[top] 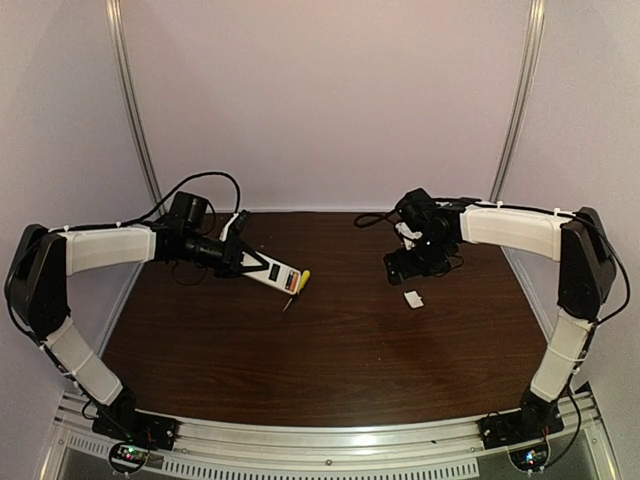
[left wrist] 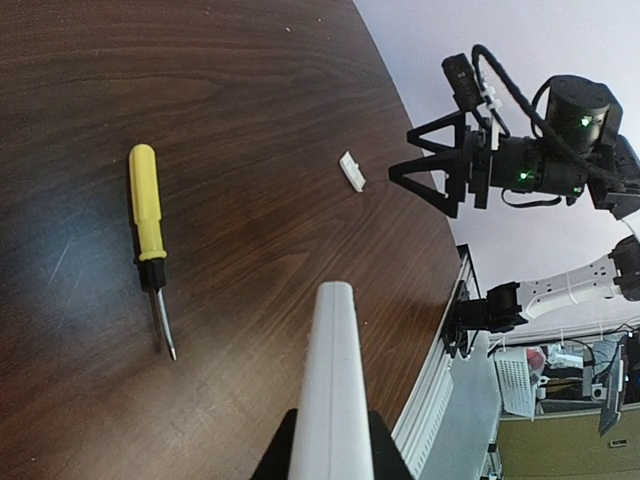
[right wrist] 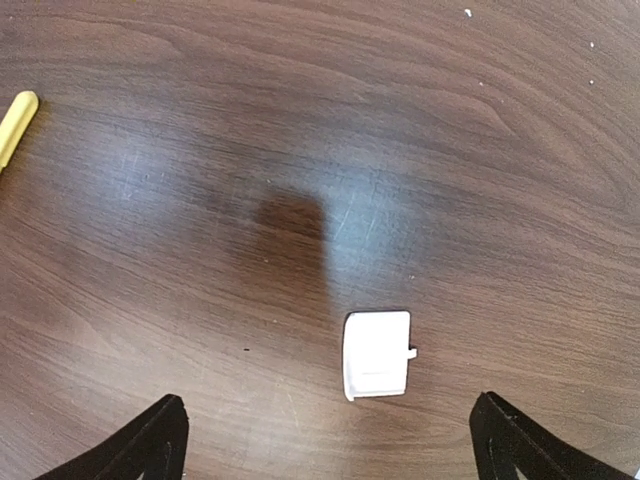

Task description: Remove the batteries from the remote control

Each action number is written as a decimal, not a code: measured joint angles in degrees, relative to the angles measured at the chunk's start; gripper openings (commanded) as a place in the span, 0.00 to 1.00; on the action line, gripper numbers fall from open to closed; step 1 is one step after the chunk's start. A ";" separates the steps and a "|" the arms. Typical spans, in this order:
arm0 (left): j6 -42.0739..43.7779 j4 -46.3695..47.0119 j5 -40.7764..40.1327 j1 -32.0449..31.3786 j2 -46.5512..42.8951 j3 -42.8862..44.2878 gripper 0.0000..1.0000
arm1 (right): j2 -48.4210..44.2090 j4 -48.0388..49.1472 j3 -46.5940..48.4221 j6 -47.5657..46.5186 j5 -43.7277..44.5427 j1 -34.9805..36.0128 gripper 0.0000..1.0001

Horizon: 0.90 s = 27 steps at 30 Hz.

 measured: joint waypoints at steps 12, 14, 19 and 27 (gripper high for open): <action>-5.97 5.42 -5.14 -7.58 1.31 -0.15 0.00 | -10.82 6.03 -8.17 2.91 2.14 -0.96 1.00; -8.20 8.22 -6.51 -9.31 2.23 -0.42 0.00 | -12.28 7.63 -10.03 3.87 2.25 -0.98 1.00; -14.29 15.34 -10.01 -13.03 6.01 -1.18 0.00 | -15.56 11.10 -14.56 6.23 2.05 -0.98 1.00; -24.13 24.68 -14.01 -16.46 13.14 -2.36 0.00 | -20.22 16.57 -19.78 8.02 0.00 -1.03 1.00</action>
